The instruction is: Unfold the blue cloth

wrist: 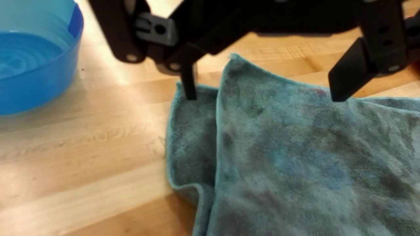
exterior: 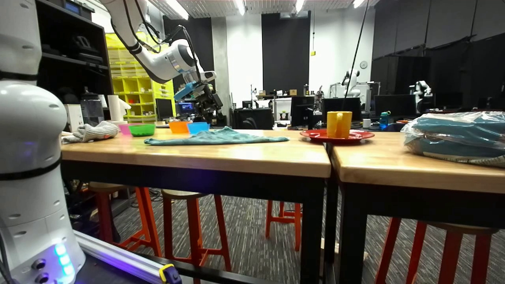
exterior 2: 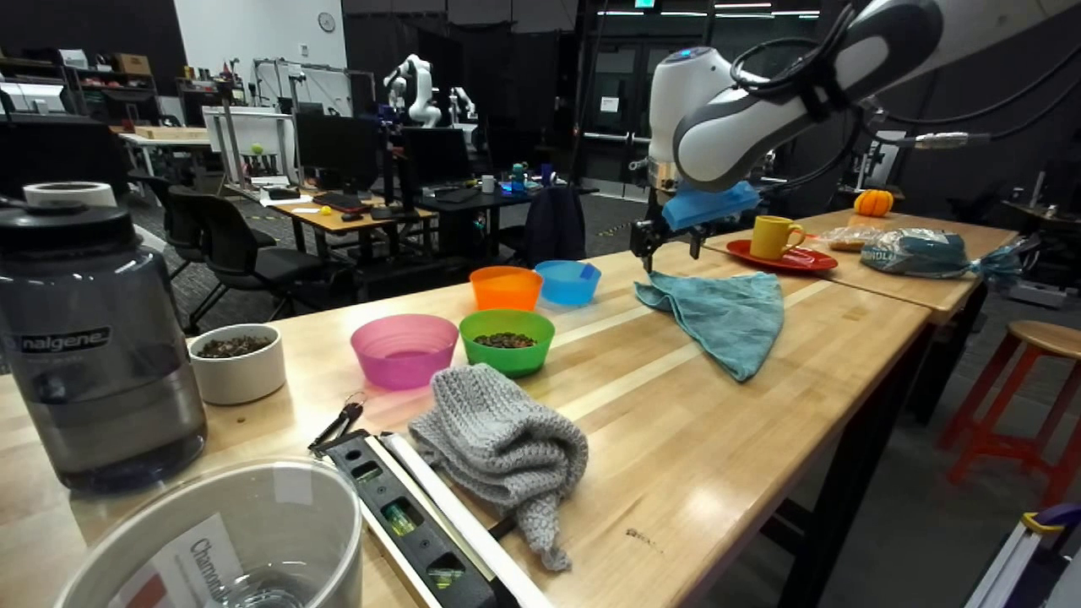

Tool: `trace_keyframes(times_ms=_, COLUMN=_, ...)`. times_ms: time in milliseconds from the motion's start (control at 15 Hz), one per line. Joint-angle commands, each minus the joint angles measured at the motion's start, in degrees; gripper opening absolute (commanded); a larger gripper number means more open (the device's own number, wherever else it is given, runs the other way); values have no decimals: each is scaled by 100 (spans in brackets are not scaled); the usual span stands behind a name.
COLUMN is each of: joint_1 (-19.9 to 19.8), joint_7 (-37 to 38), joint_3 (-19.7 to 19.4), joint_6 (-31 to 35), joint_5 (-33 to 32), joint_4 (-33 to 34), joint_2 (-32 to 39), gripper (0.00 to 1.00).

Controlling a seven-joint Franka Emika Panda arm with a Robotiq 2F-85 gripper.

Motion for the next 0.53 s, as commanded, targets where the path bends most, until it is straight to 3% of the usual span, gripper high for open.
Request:
trace_keyframes(times_ms=0, joint_1=344, joint_7=294, joint_3=-361, joint_6=-158, joint_5=-153, joint_4=624, joint_2=581, gripper=100)
trace_keyframes(times_ms=133, joint_1=466, joint_7=346, joint_3=-540, joint_6=-155, joint_5=-136, joint_4=829, joint_2=824, gripper=100)
trace_keyframes(times_ms=200, joint_1=523, joint_7=378, joint_3=-623, joint_6=-169, joint_5=-142, joint_4=922, joint_2=926, gripper=93)
trace_keyframes(times_ms=267, joint_1=572, joint_7=406, joint_3=-708, joint_6=-177, joint_5=-147, joint_4=996, joint_2=1014, gripper=74)
trace_keyframes(times_ms=467, joint_1=683, joint_7=450, joint_3=-911, joint_6=-184, joint_5=-121, joint_4=1106, joint_2=1142, gripper=53)
